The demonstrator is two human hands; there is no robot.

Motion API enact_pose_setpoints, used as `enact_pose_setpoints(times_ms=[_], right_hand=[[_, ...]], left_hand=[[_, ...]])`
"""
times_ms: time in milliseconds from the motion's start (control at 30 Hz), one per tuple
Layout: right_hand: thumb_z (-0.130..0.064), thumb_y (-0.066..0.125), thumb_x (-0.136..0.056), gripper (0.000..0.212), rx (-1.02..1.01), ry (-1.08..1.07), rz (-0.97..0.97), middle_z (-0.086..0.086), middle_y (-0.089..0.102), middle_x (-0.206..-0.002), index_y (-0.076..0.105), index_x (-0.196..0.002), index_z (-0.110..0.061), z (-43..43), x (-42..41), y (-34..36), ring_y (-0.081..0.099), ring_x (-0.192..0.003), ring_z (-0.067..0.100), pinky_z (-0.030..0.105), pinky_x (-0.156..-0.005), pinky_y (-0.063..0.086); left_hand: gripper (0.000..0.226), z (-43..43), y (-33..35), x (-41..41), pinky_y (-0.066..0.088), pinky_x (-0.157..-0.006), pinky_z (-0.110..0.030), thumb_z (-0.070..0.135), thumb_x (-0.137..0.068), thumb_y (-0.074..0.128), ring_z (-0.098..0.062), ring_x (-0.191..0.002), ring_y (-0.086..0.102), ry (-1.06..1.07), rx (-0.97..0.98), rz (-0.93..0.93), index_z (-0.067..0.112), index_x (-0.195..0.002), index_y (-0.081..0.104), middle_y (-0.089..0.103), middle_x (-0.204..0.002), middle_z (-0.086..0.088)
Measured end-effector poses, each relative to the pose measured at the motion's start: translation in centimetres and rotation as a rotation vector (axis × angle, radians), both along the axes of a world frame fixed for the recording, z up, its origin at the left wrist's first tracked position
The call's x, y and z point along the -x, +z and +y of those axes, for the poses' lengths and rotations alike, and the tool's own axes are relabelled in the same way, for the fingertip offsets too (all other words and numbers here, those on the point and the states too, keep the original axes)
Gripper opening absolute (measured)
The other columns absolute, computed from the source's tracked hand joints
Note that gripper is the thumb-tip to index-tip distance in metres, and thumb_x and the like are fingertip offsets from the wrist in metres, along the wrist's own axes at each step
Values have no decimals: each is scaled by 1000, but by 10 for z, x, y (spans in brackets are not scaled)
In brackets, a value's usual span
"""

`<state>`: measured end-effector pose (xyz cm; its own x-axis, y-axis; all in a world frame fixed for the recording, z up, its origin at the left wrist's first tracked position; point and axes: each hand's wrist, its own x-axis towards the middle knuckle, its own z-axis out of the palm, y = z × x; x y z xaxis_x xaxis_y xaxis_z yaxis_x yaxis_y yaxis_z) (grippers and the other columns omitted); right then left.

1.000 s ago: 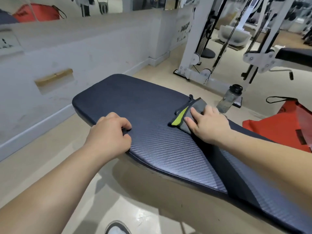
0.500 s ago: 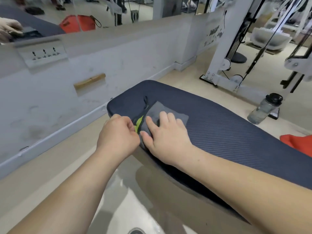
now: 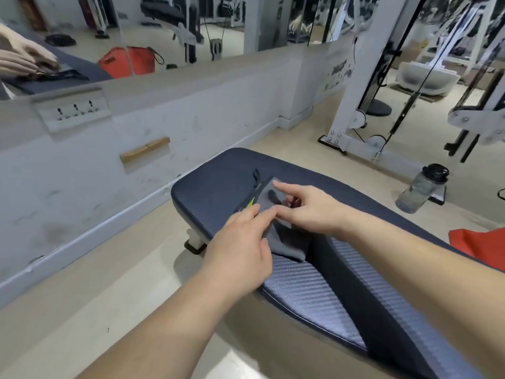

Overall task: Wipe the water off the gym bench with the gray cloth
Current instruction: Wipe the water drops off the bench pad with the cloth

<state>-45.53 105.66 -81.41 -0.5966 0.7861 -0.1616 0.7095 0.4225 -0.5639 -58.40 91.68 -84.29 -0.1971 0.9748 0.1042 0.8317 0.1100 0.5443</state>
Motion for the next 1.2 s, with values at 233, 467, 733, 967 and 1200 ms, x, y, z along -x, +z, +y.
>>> enact_pose_setpoints(times_ms=[233,467,733,967,1200], right_hand=[[-16,50,-97,37,-18,-327,155,-4,70,-124,68,-128,-21,14,-43,9,61,-114,12,24,-99,43],[-26,42,-79,54,-66,-363,68,1,71,-128,69,-126,-26,32,-8,13,63,-121,26,40,-104,50],[-19,48,-88,43,-243,-298,20,7,60,-126,68,-127,-21,59,36,5,54,-125,29,45,-104,48],[-23,46,-96,42,-211,-201,122,-1,58,-121,60,-135,-26,28,64,0,53,-121,24,45,-98,50],[-26,47,-98,37,-128,-157,130,-4,61,-118,65,-130,-25,-19,69,-1,59,-116,20,41,-98,51]], left_hand=[[65,37,1,-33,28,-119,-55,61,-101,25,-44,-154,5,-71,402,363,41,-160,8,2,-170,-21],[74,115,11,-10,18,-122,-60,79,-90,29,-44,-155,-3,-156,468,317,50,-157,17,-5,-171,-16],[60,169,-2,46,13,-124,-58,63,-99,27,-37,-157,-1,-103,373,335,45,-156,24,2,-172,11],[58,119,-14,122,18,-123,-51,68,-97,29,-37,-154,14,209,317,224,45,-149,36,13,-171,10],[48,65,-22,111,31,-117,-46,51,-98,39,-41,-148,16,446,191,44,31,-141,47,21,-168,1]])
